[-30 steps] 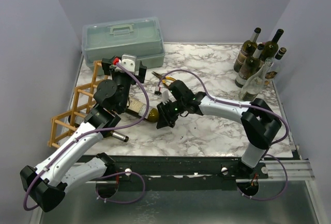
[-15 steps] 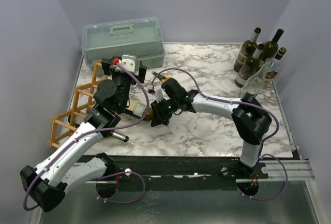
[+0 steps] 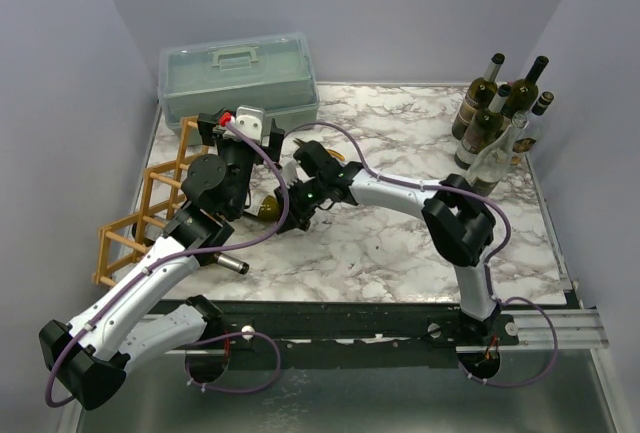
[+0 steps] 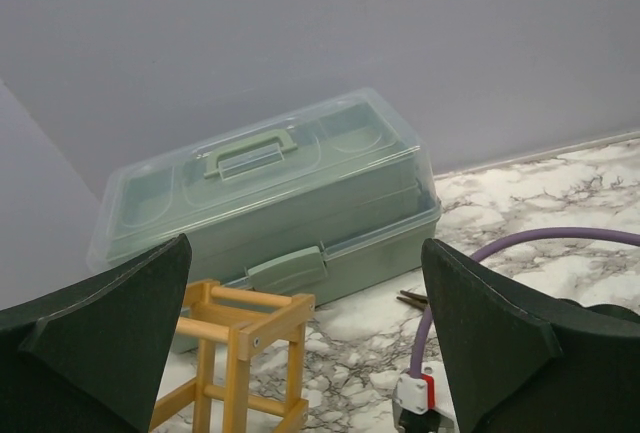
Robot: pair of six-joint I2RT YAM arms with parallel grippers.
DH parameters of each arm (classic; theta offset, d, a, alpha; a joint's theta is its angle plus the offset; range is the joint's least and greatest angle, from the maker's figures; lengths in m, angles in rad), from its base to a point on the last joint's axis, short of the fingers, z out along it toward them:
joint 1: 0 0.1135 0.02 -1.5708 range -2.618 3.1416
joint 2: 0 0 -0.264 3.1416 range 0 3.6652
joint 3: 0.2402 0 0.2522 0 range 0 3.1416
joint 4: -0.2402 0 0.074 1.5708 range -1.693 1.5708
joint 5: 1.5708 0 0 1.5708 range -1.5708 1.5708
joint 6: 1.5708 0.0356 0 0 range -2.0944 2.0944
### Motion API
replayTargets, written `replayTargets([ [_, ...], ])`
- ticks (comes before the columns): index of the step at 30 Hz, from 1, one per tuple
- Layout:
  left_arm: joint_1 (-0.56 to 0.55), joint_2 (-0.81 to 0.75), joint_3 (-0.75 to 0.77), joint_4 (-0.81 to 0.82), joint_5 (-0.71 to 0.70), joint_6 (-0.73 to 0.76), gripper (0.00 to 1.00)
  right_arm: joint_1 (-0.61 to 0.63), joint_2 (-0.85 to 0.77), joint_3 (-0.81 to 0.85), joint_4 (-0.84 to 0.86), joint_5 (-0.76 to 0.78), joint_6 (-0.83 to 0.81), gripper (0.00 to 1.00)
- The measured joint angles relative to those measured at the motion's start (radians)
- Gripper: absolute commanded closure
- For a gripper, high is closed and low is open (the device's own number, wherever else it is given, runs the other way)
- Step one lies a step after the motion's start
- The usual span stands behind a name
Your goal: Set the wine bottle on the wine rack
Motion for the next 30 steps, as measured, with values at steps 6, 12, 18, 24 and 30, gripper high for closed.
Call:
replayTargets([
  [6, 0.000, -0.003, -0.006, 0.001, 0.004, 0.000, 0.02, 0.003, 0.083, 0.117, -0.038, -0.011, -0.025, 0.99],
  [12, 0.000, -0.003, -0.007, 0.001, 0.013, 0.000, 0.02, 0.004, 0.143, 0.205, -0.069, -0.018, -0.048, 0.99],
  [18, 0.000, -0.003, -0.007, 0.001, 0.016, 0.000, 0.02, 0.007, 0.201, 0.296, -0.102, -0.027, -0.062, 1.00],
  [24, 0.000, -0.003, -0.007, 0.001, 0.021, 0.000, 0.02, 0.011, 0.266, 0.399, -0.139, -0.034, -0.071, 0.99],
  [30, 0.001, -0.003, -0.007, 0.001, 0.023, 0.000, 0.02, 0.014, 0.325, 0.478, -0.140, -0.043, -0.068, 0.97],
])
